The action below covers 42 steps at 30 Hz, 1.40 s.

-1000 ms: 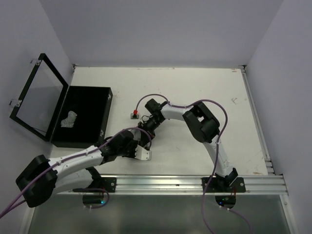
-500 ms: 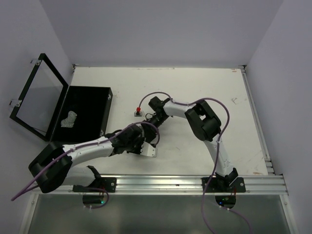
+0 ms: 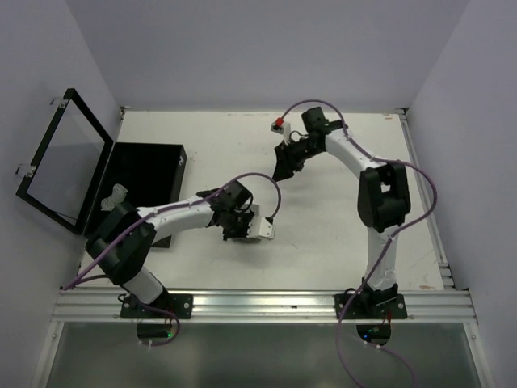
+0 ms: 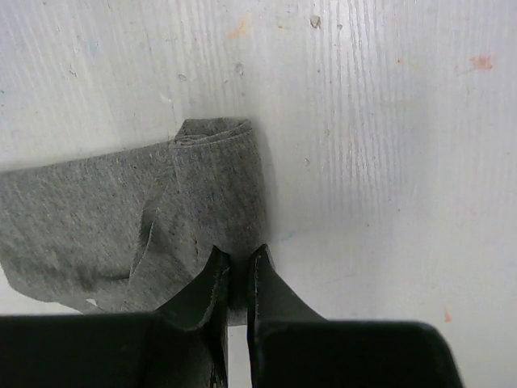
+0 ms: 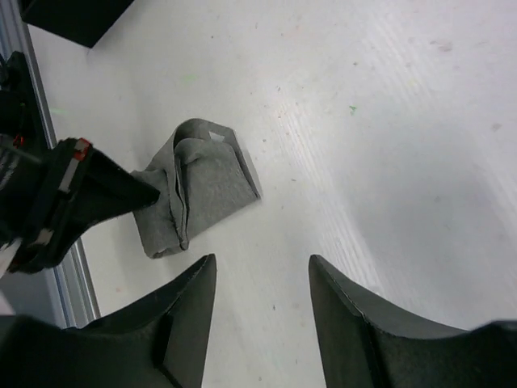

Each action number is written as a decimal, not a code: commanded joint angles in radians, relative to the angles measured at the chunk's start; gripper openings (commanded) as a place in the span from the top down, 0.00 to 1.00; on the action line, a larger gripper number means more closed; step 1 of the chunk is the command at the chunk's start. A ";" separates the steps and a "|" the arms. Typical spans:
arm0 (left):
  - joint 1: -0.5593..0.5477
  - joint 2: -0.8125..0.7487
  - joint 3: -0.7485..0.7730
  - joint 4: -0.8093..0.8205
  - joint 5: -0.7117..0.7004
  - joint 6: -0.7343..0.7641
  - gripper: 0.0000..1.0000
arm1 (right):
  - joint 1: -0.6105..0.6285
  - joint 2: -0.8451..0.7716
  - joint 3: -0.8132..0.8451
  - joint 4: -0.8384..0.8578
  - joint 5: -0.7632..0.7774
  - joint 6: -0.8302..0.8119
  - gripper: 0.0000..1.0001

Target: Roll the underwear

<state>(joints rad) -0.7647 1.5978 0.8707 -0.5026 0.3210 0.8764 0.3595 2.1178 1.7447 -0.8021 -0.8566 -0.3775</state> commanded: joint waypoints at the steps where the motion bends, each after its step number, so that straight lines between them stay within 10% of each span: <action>1: 0.060 0.193 0.025 -0.282 0.150 -0.022 1.00 | -0.042 -0.226 -0.071 -0.038 0.030 -0.069 0.48; 11: 0.194 0.476 0.407 -0.467 0.207 0.065 0.98 | -0.051 -0.672 -0.503 -0.034 0.090 -0.239 0.66; 18: 0.251 0.657 0.570 -0.537 0.211 0.124 0.90 | 0.216 -0.805 -0.675 0.101 0.296 -0.259 0.61; 28: 0.277 0.712 0.631 -0.551 0.219 0.153 0.83 | 0.533 -0.531 -0.715 0.472 0.531 -0.324 0.55; 42: 0.286 0.732 0.625 -0.550 0.230 0.160 0.81 | 0.587 -0.467 -0.752 0.653 0.579 -0.359 0.57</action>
<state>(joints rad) -0.4782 2.2169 1.5517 -1.2404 0.8085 0.9356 0.9424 1.6638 0.9752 -0.1921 -0.2947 -0.7059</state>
